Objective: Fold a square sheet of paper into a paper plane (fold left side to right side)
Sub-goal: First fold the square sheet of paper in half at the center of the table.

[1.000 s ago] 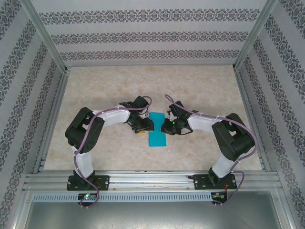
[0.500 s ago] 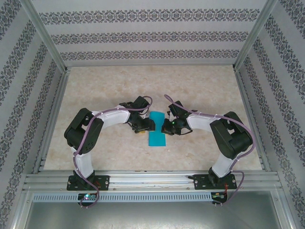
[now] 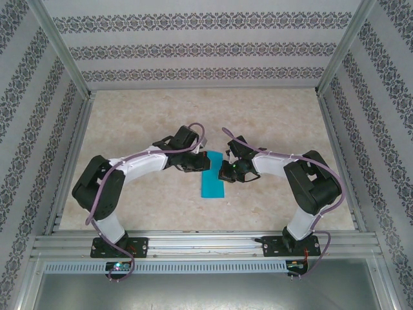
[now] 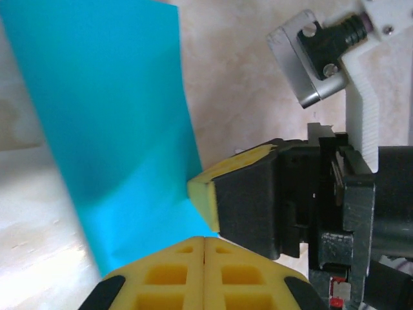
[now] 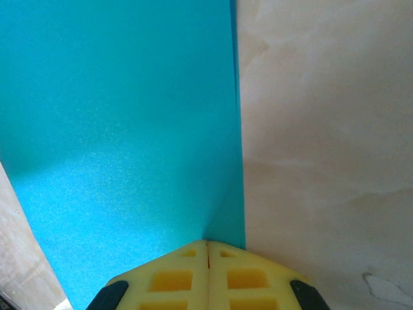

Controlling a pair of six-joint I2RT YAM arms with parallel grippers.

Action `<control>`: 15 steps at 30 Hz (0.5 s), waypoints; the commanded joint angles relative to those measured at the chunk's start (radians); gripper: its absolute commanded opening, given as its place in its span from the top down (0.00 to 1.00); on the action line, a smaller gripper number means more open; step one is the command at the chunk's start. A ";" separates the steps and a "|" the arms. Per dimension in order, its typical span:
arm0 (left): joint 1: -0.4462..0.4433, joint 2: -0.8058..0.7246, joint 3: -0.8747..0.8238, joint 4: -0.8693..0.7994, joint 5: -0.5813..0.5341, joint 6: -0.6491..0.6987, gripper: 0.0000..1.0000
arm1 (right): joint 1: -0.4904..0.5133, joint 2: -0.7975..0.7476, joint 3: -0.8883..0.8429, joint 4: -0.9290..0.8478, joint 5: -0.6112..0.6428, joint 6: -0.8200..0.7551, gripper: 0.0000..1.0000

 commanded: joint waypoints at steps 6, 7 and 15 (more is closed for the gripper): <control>-0.009 0.115 -0.019 0.065 0.063 0.023 0.94 | 0.011 0.066 -0.018 -0.101 0.103 -0.027 1.00; -0.009 0.122 -0.019 0.051 0.042 0.033 0.94 | 0.010 0.066 -0.016 -0.103 0.103 -0.028 1.00; -0.003 0.157 -0.040 -0.010 -0.047 0.056 0.94 | 0.008 0.081 -0.006 -0.133 0.118 -0.047 1.00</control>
